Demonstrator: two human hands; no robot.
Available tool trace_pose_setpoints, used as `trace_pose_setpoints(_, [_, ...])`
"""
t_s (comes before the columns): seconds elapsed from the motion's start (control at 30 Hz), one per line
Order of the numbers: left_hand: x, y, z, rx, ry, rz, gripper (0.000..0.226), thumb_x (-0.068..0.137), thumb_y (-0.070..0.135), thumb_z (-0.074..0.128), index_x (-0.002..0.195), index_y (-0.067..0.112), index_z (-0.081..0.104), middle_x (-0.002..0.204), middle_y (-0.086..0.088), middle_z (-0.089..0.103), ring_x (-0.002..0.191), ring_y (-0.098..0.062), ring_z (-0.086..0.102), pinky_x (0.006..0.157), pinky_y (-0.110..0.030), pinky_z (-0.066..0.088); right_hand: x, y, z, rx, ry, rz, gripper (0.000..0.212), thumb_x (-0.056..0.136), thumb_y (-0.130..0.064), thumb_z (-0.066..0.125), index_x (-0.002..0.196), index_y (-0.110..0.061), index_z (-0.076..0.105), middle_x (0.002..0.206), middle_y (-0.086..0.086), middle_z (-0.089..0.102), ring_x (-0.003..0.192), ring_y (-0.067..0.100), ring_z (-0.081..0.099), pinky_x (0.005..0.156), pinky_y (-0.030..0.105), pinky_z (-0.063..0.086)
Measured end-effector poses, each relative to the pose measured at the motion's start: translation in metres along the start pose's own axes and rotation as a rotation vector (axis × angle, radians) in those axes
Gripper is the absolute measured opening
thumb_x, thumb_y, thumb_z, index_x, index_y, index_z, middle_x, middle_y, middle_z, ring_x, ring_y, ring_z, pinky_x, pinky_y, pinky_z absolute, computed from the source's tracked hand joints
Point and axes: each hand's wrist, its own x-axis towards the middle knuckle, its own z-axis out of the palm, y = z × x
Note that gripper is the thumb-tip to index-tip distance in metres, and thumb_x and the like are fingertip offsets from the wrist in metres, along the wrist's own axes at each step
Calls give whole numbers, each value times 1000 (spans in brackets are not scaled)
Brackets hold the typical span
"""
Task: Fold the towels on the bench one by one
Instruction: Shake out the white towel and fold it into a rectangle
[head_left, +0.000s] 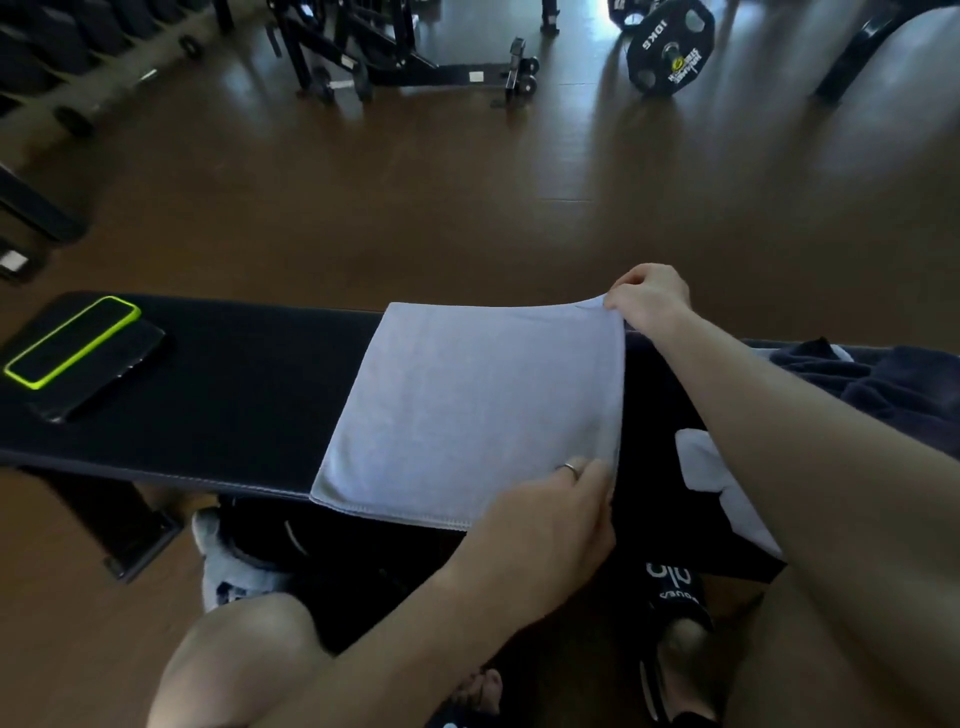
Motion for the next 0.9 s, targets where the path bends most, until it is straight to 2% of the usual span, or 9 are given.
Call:
trace_pose_setpoints(0.17, [-26, -22, -46, -252, 88, -259, 14, 97, 27, 50, 88, 24, 40, 78, 4, 51, 68, -20, 53, 64, -43, 46, -7, -34, 3, 190, -28, -133, 21, 71, -6, 66, 91, -13, 70, 87, 4, 67, 63, 17, 61, 54, 26, 49])
trace_pose_setpoints(0.23, [-33, -29, -60, -323, 157, -351, 17, 98, 22, 55, 91, 28, 41, 75, 4, 54, 66, -16, 54, 64, -41, 48, -10, -51, 14, 290, -56, -157, 24, 71, -1, 65, 91, -14, 65, 86, 8, 63, 53, 17, 54, 47, 25, 43])
trace_pose_setpoints(0.37, [-50, -42, -80, -416, 294, -462, 21, 101, 19, 57, 111, 37, 55, 88, 9, 62, 74, -10, 68, 68, -34, 56, -17, -87, 51, 386, -147, -205, 22, 74, 2, 68, 90, -13, 65, 78, 11, 62, 52, 15, 55, 45, 23, 42])
trace_pose_setpoints(0.5, [-70, -63, -89, -425, 383, -637, 18, 96, 12, 62, 93, 30, 64, 80, 10, 66, 69, -11, 71, 65, -35, 58, -24, -124, 91, 331, -332, -230, 14, 76, 3, 65, 84, -7, 60, 73, 14, 65, 61, 21, 63, 64, 30, 54])
trace_pose_setpoints(0.6, [-80, -84, -98, -402, 305, -803, 18, 92, 16, 65, 84, 31, 63, 70, 9, 69, 63, -6, 70, 65, -25, 55, -28, -138, 123, 73, -472, -308, 16, 63, -1, 63, 78, 4, 58, 67, 13, 56, 67, 21, 58, 85, 38, 52])
trace_pose_setpoints(0.67, [-84, -100, -104, -443, 245, -869, 16, 92, 15, 65, 83, 28, 65, 68, 6, 71, 62, -5, 70, 68, -24, 57, -31, -139, 141, -131, -487, -397, 17, 62, -1, 60, 79, 0, 61, 65, 11, 52, 63, 18, 56, 79, 31, 51])
trace_pose_setpoints(0.77, [-89, -120, -104, -552, 184, -941, 12, 90, 12, 66, 83, 22, 67, 67, 0, 73, 65, -12, 72, 75, -41, 61, -34, -136, 159, -266, -450, -498, 17, 81, -1, 51, 87, -9, 66, 77, 7, 74, 70, 20, 74, 58, 23, 54])
trace_pose_setpoints(0.83, [-92, -127, -100, -629, 151, -985, 9, 91, 10, 66, 86, 18, 68, 69, -3, 74, 67, -17, 74, 74, -43, 62, -32, -132, 167, -302, -415, -573, 22, 85, -1, 48, 89, -9, 68, 79, 5, 72, 73, 24, 72, 60, 30, 57])
trace_pose_setpoints(0.9, [-96, -134, -95, -712, 145, -1033, 9, 92, 5, 65, 88, 13, 67, 71, -7, 74, 65, -20, 74, 71, -41, 62, -28, -129, 174, -322, -390, -613, 20, 88, -4, 51, 92, -10, 70, 82, 0, 67, 72, 21, 65, 63, 27, 54])
